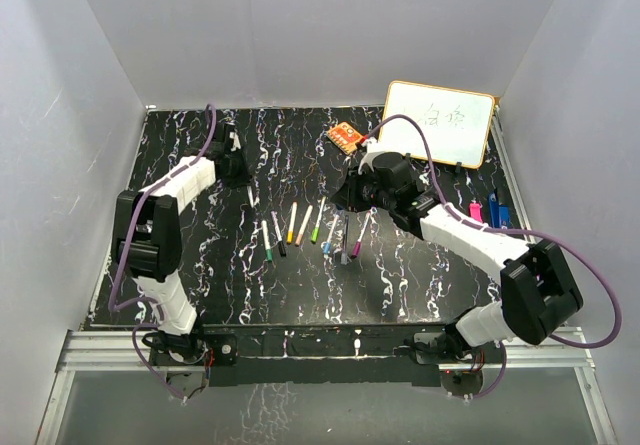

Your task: Open the pen caps

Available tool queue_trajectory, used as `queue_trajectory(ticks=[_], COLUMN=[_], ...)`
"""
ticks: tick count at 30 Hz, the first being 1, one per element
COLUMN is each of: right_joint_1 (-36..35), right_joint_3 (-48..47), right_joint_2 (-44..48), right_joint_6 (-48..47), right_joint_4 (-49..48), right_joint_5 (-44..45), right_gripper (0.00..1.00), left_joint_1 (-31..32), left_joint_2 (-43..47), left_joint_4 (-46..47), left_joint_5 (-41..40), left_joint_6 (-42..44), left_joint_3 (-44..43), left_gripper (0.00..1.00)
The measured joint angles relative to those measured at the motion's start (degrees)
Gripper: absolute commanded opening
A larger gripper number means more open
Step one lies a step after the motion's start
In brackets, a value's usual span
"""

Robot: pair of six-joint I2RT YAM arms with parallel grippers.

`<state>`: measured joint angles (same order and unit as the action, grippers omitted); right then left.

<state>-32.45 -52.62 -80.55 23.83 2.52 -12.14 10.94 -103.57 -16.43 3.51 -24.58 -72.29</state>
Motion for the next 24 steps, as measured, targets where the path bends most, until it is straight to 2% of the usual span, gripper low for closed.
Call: queue_trajectory(ticks=[9, 24], right_joint_1=[0.0, -0.02], right_joint_3=[0.02, 0.02], right_joint_2=[0.37, 1.01], right_joint_6=[0.0, 0.0], right_joint_4=[0.46, 0.48], right_joint_5=[0.55, 0.76], right_gripper=[0.0, 0.0], left_joint_1=[-0.02, -0.11], left_joint_2=[-3.98, -8.39], left_joint_4=[-3.04, -4.9], left_joint_5=[-2.1, -0.96], left_joint_6=[2.1, 3.85], left_joint_3=[-5.31, -6.47], left_gripper=[0.0, 0.03])
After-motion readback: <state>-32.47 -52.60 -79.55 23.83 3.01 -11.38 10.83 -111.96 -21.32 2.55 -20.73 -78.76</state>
